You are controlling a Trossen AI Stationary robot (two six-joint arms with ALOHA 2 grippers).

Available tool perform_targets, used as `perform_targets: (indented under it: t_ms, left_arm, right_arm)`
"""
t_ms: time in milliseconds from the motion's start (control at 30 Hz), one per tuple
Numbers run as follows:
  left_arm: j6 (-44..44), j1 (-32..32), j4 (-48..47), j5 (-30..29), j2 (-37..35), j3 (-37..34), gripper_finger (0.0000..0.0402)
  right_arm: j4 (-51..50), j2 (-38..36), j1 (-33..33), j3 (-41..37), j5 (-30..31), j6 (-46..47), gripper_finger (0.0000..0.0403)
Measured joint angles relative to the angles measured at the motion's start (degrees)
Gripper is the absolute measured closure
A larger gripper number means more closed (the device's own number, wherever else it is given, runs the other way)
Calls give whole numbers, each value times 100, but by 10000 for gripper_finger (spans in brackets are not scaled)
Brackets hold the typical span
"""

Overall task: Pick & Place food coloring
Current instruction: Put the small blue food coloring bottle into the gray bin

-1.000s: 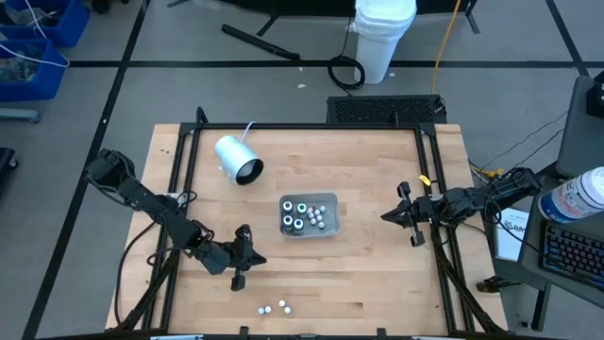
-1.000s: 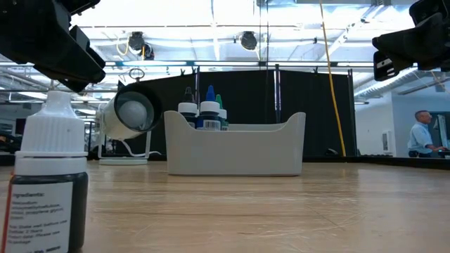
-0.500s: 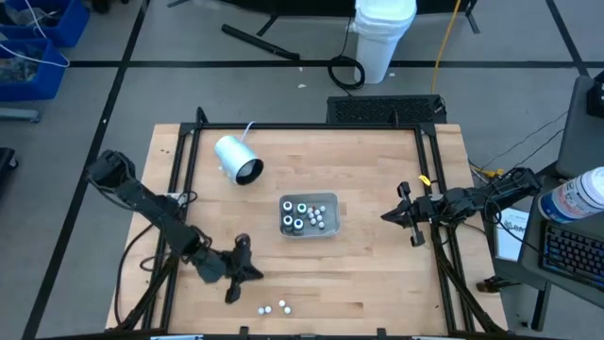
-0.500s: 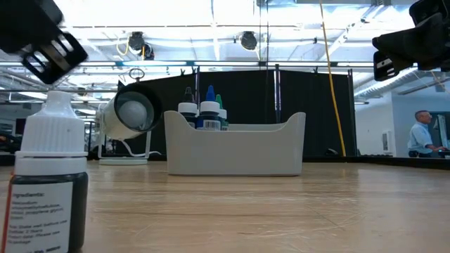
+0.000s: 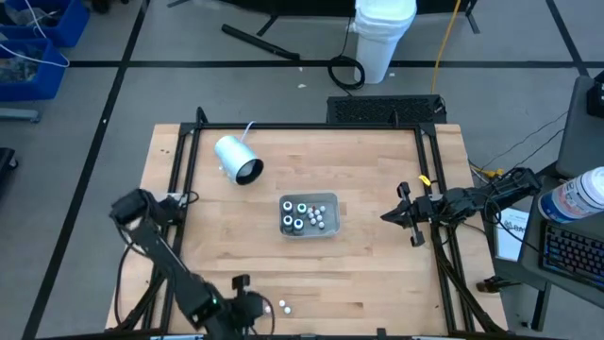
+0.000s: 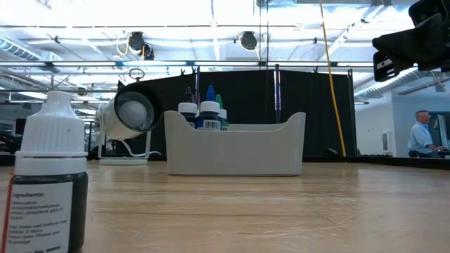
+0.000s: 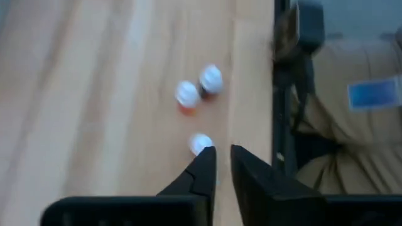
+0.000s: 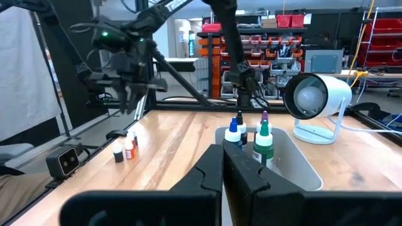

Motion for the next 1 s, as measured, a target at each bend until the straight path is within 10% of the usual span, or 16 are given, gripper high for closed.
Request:
perform_targets:
  t_ms: [533,1000]
  left_arm:
    - [-746,27,-406,326,396,330,135]
    - [-418,20,-282,373,393,-36,127]
  right_arm:
    - [142,0,-2,-2,0,-439,403]
    - [232,0,-2,-1,0,-525,403]
